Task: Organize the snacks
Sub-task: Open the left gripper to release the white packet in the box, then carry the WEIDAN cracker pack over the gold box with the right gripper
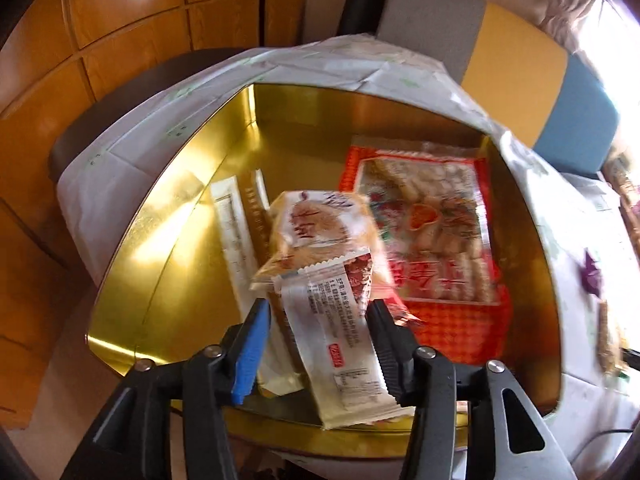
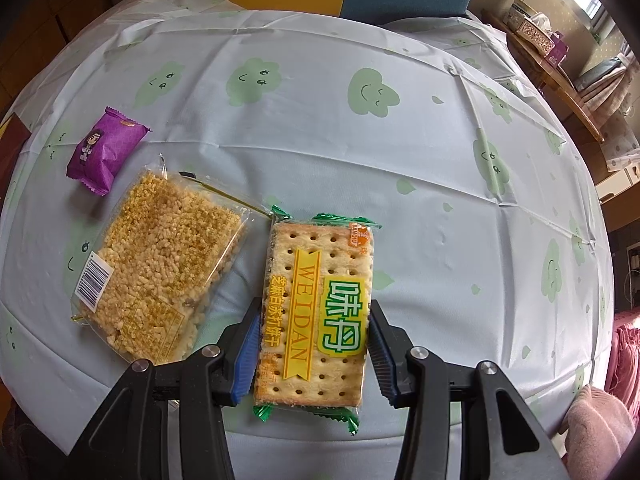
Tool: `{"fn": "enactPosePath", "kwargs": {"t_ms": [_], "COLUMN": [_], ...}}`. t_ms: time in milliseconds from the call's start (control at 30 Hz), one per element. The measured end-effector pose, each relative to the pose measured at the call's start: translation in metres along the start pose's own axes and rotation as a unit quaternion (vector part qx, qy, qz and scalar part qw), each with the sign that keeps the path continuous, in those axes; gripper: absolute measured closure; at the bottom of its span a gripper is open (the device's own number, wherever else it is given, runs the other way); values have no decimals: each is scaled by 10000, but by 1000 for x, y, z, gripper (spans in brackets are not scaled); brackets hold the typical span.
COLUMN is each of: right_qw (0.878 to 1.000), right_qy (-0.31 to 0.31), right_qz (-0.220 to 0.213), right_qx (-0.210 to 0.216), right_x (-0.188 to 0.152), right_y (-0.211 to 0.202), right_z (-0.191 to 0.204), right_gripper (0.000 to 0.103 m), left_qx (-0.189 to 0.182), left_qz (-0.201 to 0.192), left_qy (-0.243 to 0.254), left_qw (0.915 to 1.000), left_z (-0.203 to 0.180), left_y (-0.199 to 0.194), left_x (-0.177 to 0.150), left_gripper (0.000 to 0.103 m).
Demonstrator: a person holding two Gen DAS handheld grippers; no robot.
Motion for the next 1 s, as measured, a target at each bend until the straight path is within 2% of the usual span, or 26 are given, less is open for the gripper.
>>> {"fn": "enactPosePath", "kwargs": {"t_ms": [67,300,600,1000], "right_qw": [10000,10000,10000,9999], "right_qy": [-17,-16,-16,-72], "right_qz": [-8,-9,-20,-12], "right_qx": [-26,-33,-80,-81], "right_x": [0,-1,-2,-3], "right_y": [0,-1,-4,-6], "right_z": [1,2,4,6], "right_gripper": [54,54,54,54], "left_qx": [-73,202,278,306], "left_qz": [4,-319,-719,-909], "left_qy": [-81,86,301,539], "left_qw": [9999,9992,9966,9939], "left_z": [-1,-4,-11,-29], "left_y": [0,-15,-40,-57], "left_x": [1,5,14,16], "left_gripper": [51,51,51,51]}}
Point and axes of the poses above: each gripper's, at about its wrist camera, not at the fingertips, and y roughly the way its jaws point, z to its left, x to its top, the point moved 9 cm from there along y, roughly the way its jaws point
